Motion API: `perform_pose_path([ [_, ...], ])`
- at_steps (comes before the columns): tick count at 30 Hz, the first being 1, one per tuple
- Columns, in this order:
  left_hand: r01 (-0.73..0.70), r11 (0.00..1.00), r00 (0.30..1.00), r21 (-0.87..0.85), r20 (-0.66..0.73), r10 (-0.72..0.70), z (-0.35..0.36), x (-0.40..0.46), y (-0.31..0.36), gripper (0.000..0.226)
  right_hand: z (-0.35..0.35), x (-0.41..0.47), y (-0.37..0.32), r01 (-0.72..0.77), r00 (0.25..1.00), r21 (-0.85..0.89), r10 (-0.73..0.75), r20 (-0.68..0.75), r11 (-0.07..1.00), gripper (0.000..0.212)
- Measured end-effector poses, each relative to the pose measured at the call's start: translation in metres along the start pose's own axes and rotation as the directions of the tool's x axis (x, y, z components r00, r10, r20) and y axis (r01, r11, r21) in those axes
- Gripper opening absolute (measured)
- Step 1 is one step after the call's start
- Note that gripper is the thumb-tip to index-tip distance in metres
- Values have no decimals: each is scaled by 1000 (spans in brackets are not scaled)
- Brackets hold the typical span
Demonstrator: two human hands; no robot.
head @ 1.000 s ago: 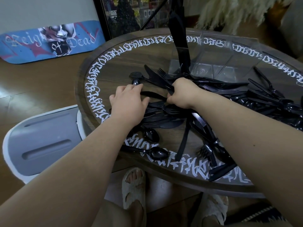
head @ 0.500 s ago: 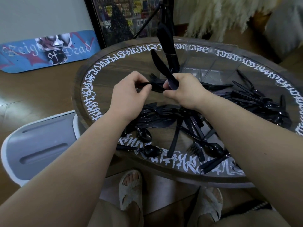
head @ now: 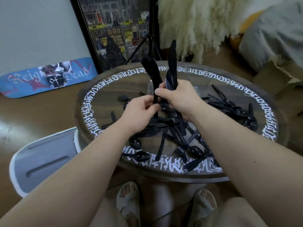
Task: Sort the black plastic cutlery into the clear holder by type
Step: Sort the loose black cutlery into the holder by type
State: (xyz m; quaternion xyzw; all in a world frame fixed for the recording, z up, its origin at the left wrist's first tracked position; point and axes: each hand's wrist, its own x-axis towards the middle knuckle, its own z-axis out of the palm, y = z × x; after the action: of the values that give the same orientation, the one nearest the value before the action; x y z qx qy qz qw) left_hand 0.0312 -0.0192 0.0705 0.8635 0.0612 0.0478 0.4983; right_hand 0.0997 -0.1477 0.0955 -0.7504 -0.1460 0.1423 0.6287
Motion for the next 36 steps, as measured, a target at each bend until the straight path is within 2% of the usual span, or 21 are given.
perform_pose_path([
  [2, 10, 1000, 999, 0, -36, -10, -1, -1, 4, 21, -2, -4, -1, 11, 1000, -9, -12, -22, 1000, 17],
  [5, 96, 990, 992, -102, -67, -103, -5, -2, 6, 27, -8, -9, -5, -32, 996, -30, 29, -79, 999, 31],
  [9, 133, 991, 985, 13, -110, -131, -8, -7, 5, 28, -15, -16, -11, -110, 986, 53, 116, -119, 993, 38],
  [13, 158, 987, 982, 30, -113, -154, -6, -16, 13, 21, -14, -22, -15, -115, 978, -23, 109, -177, 993, 38],
  [17, 131, 982, 991, 138, -29, -129, -1, -28, 26, 29, -11, -21, -17, -176, 952, 27, 177, -250, 984, 25],
  [21, 114, 982, 988, 148, 85, -128, 4, -31, 27, 32, -7, -16, -16, -197, 924, 163, 239, -300, 967, 23],
  [25, 101, 988, 986, 118, 124, -116, 2, -32, 30, 35, -5, -16, -13, -188, 914, 95, 209, -348, 978, 25],
  [29, 54, 986, 985, 160, 151, -79, 2, -33, 33, 27, -1, -12, -11, -162, 893, 65, 175, -415, 985, 31],
  [33, 5, 969, 988, 248, 150, -44, 0, -30, 34, 18, 1, -10, -10, -185, 897, 101, 210, -390, 977, 26],
  [36, 36, 970, 996, 242, 74, -55, -7, -27, 29, 22, -3, -14, -7, -218, 921, 95, 237, -311, 971, 28],
])
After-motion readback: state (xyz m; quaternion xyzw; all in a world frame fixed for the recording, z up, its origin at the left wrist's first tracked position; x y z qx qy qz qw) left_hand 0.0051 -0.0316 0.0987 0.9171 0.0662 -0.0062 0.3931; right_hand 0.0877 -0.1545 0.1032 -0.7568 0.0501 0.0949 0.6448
